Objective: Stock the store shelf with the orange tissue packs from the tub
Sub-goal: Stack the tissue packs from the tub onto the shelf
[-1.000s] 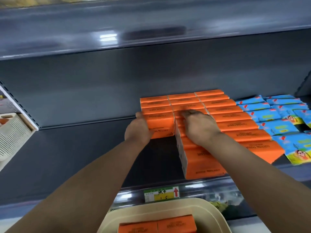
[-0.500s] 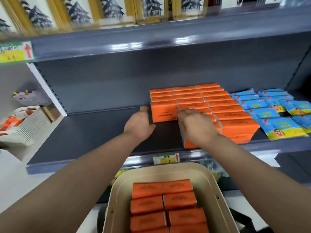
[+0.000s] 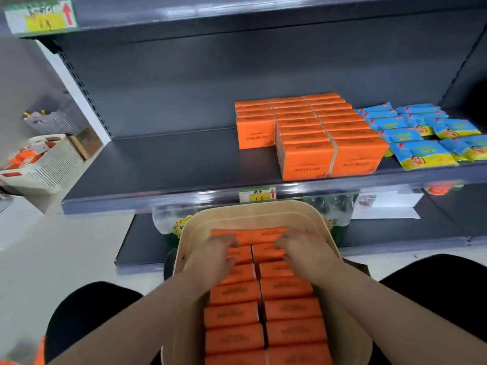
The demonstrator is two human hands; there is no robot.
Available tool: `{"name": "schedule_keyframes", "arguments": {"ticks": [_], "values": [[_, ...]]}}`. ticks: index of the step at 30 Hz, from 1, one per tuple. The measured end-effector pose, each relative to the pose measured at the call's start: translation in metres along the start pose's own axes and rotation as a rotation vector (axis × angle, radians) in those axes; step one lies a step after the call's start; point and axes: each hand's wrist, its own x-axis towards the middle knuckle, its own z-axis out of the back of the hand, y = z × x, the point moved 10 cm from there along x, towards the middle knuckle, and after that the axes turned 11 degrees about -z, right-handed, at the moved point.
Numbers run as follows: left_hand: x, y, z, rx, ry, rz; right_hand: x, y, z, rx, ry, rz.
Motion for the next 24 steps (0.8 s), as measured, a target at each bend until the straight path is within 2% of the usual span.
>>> {"name": "schedule_keyframes", "arguments": {"ticks": [5,10,17,21,24], "values": [[-0.046,0.010,-0.026,-0.062,-0.042,-0.018,-0.007,0.000,-0.034,0.025,0.109,-0.060],[-0.045,-0.006,-0.024,-0.022,-0.117,-0.109,-0.006,-0.006,-0.047,-0.001,0.139,-0.124],[-0.041,0.010,-0.032,0.005,-0.094,0.001,-0.003,-0.010,-0.061,-0.022,0.201,-0.186],[-0.040,0.013,-0.034,0.014,-0.100,0.003,-0.002,-0.011,-0.057,-0.075,0.191,-0.207],[-0.039,0.016,-0.037,0.017,-0.097,0.017,-0.001,-0.004,-0.031,-0.060,0.111,-0.191]]}}
